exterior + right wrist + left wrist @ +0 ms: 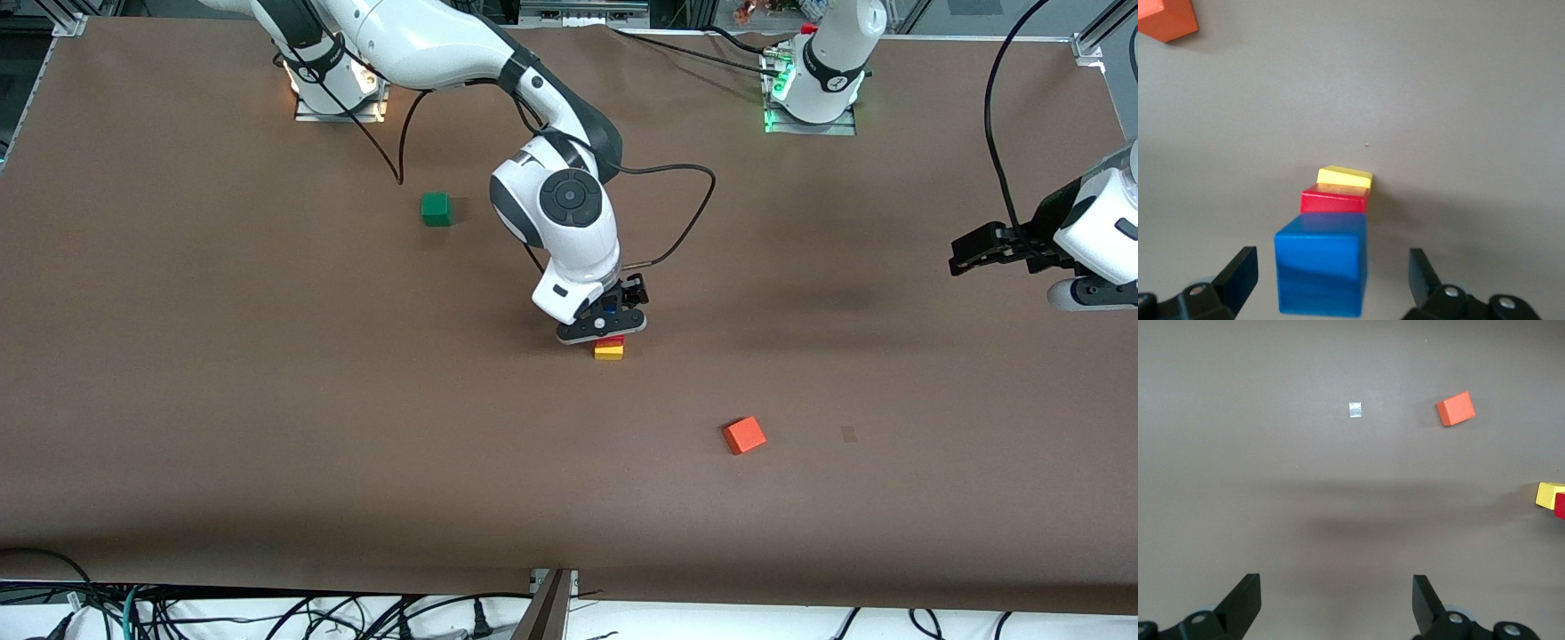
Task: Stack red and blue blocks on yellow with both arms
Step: 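Open the right gripper and raise it away from the stack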
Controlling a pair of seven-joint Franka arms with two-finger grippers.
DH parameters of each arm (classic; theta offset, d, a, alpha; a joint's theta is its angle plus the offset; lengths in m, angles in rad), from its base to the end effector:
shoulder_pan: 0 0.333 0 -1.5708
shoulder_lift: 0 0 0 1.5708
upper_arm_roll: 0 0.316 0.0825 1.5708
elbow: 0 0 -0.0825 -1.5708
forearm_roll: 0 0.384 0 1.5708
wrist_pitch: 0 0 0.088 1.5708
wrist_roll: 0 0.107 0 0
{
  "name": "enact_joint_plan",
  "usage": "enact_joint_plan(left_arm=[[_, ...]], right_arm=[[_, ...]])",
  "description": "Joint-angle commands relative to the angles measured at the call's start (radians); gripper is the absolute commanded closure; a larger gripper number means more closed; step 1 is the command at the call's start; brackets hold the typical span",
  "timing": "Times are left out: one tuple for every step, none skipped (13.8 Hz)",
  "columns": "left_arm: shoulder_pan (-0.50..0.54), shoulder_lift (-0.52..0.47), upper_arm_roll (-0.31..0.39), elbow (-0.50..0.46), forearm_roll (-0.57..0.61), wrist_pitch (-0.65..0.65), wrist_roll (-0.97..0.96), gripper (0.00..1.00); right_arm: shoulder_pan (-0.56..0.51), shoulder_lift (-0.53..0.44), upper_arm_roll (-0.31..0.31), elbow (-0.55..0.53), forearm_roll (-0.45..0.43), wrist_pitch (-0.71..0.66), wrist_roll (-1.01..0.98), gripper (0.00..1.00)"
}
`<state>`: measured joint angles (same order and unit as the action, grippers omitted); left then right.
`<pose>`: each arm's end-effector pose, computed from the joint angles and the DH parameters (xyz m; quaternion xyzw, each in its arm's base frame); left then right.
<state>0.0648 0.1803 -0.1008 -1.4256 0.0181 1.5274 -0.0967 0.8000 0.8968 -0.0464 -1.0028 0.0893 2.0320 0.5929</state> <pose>0.6035 -0.0142 0.5850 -0.9988 -0.0308 0.0387 0.0026 0.5632 0.5539 0.3258 -0.9948 -0.0728 -0.0372 0.0600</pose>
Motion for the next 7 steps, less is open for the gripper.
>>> enact_joint_plan(left_arm=[[0.003, -0.002, 0.0, -0.001, -0.023, -0.004, -0.006, 0.0], [0.003, -0.002, 0.0, -0.001, -0.023, -0.003, -0.005, 0.0], [0.003, -0.002, 0.0, -0.001, -0.023, -0.004, -0.005, 0.0], [0.003, -0.002, 0.0, -0.001, -0.021, -0.004, -0.005, 0.0], [0.001, -0.002, 0.0, -0.001, -0.021, -0.004, -0.006, 0.0], [0.001, -0.002, 0.0, -0.001, -0.021, -0.004, -0.006, 0.0], [0.0, -0.002, 0.0, -0.001, -0.021, -0.004, -0.006, 0.0]], right_arm=[[-0.044, -0.1, 0.002, 0.009, -0.011, -0.143, 0.016, 0.0], [-0.068, -0.134, 0.002, 0.009, -0.008, -0.188, 0.012, 0.0], [-0.1, -0.171, 0.003, 0.009, -0.008, -0.235, 0.005, 0.0], [-0.137, -0.199, 0.006, 0.006, -0.003, -0.269, -0.008, 0.0], [-0.166, -0.238, 0.007, 0.001, -0.003, -0.309, -0.037, 0.0], [-0.197, -0.271, 0.0, -0.013, -0.003, -0.364, -0.076, 0.0], [-0.238, -0.304, -0.001, -0.028, 0.009, -0.415, -0.143, 0.0]])
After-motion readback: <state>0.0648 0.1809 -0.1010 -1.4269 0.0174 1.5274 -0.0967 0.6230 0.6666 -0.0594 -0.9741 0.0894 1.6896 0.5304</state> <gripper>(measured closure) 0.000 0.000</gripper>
